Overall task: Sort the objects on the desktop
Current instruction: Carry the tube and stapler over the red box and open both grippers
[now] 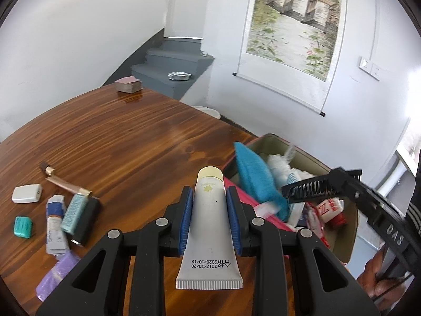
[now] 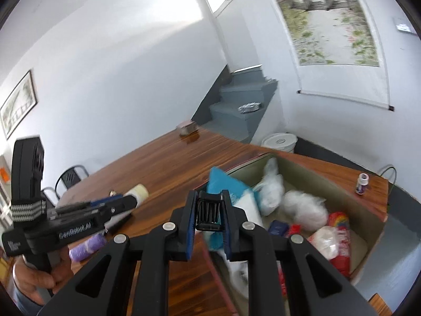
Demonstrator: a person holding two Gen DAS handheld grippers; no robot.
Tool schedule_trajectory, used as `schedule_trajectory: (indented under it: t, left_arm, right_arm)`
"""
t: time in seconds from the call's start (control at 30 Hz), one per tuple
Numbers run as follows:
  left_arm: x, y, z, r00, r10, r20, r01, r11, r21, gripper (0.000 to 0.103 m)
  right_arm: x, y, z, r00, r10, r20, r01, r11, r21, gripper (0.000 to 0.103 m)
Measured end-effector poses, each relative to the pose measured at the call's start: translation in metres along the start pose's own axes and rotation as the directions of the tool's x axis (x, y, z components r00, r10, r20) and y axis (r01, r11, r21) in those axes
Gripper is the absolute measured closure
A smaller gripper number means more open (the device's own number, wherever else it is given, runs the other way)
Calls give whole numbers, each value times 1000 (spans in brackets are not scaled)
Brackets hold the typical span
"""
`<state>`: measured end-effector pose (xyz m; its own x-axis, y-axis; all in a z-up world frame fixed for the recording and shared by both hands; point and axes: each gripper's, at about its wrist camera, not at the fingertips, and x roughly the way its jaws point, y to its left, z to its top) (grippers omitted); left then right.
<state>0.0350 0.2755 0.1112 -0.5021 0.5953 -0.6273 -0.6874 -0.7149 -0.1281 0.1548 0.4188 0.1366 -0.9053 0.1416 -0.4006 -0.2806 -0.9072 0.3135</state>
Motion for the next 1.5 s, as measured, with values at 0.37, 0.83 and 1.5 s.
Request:
schedule_trajectory:
  t: [0.37, 0.83, 1.5]
  left_arm:
    - [27, -33, 7, 997, -59, -44, 60, 998, 34, 74]
    - [44, -81, 11, 988, -135, -69, 143, 983, 117, 74]
    - [31, -47, 10, 996, -67, -51, 70, 996, 58, 71]
  right_arm:
    - [13, -38, 3, 991, -130, -42, 132, 991, 27, 84]
    - [6, -54, 0, 987, -160, -12, 160, 985, 71, 35]
    - [9, -33, -6, 992, -125, -15, 125, 991, 53, 24]
